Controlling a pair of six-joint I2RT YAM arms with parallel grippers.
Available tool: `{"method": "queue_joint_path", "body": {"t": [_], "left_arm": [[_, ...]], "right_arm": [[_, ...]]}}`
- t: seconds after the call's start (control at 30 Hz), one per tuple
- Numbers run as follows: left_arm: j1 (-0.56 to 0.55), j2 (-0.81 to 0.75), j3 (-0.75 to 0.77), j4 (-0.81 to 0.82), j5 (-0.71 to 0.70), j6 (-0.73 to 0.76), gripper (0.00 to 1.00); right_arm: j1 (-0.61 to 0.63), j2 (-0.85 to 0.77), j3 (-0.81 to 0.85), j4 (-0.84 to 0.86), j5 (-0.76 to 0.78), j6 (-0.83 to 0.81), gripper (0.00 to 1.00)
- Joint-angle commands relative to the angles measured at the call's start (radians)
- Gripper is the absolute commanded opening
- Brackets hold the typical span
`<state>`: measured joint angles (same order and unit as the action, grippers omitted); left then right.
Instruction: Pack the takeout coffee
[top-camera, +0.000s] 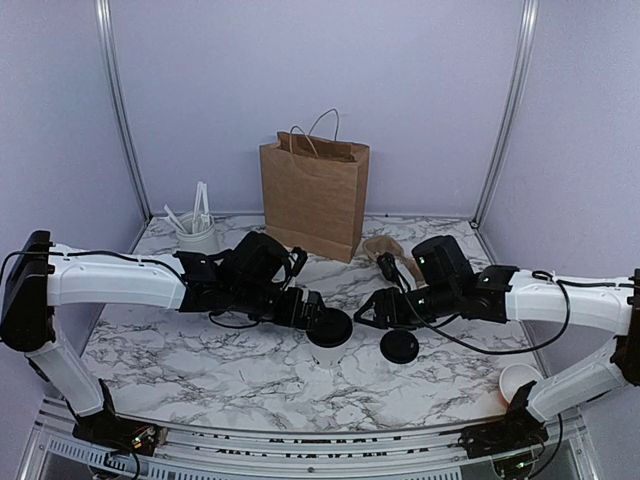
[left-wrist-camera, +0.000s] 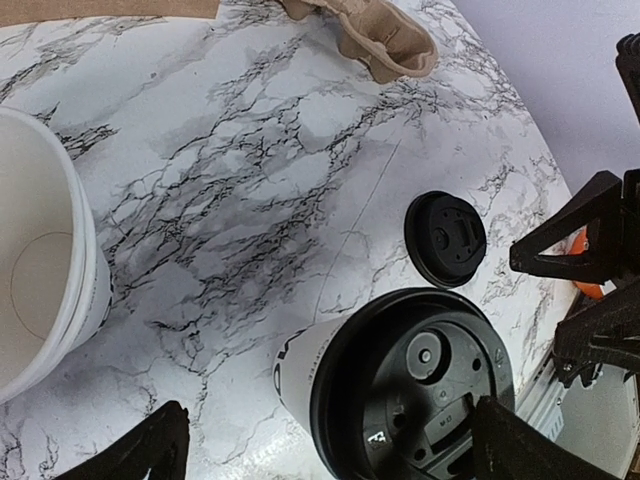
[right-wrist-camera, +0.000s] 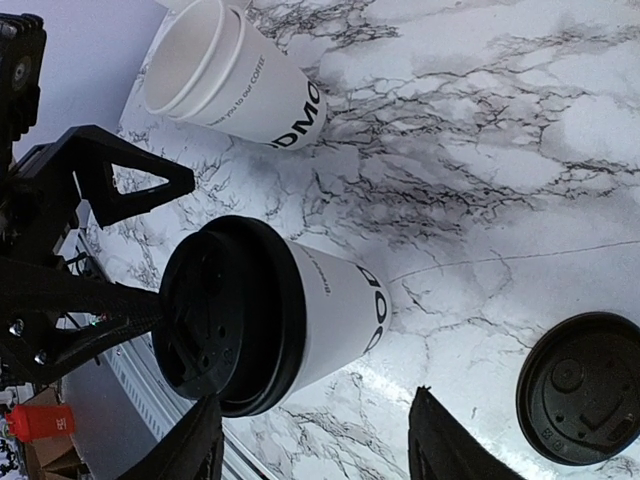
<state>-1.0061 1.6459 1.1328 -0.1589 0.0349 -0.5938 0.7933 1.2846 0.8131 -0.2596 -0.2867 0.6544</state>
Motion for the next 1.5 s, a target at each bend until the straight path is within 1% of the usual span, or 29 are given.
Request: {"method": "queue_joint_path", "body": {"t": [0.0, 0.73, 1.47], "left_arm": [[-0.012, 0.015, 0.036, -0.046, -0.029, 0.025, 0.99], [-0.047, 0.051, 0.045, -0.071, -0.079, 0.035, 0.99], [-0.052, 0.062, 0.040, -0.072, -0.084, 0.024, 0.99]], "right_arm": [[-0.008, 0.016, -0.007, 0.039, -0.017, 0.008, 0.60], [-0.008, 0.067, -0.038, 0.103, -0.058, 0.036, 0.55], [-0.001, 0.112, -0.029, 0.074, -0.063, 0.012, 0.54]]}}
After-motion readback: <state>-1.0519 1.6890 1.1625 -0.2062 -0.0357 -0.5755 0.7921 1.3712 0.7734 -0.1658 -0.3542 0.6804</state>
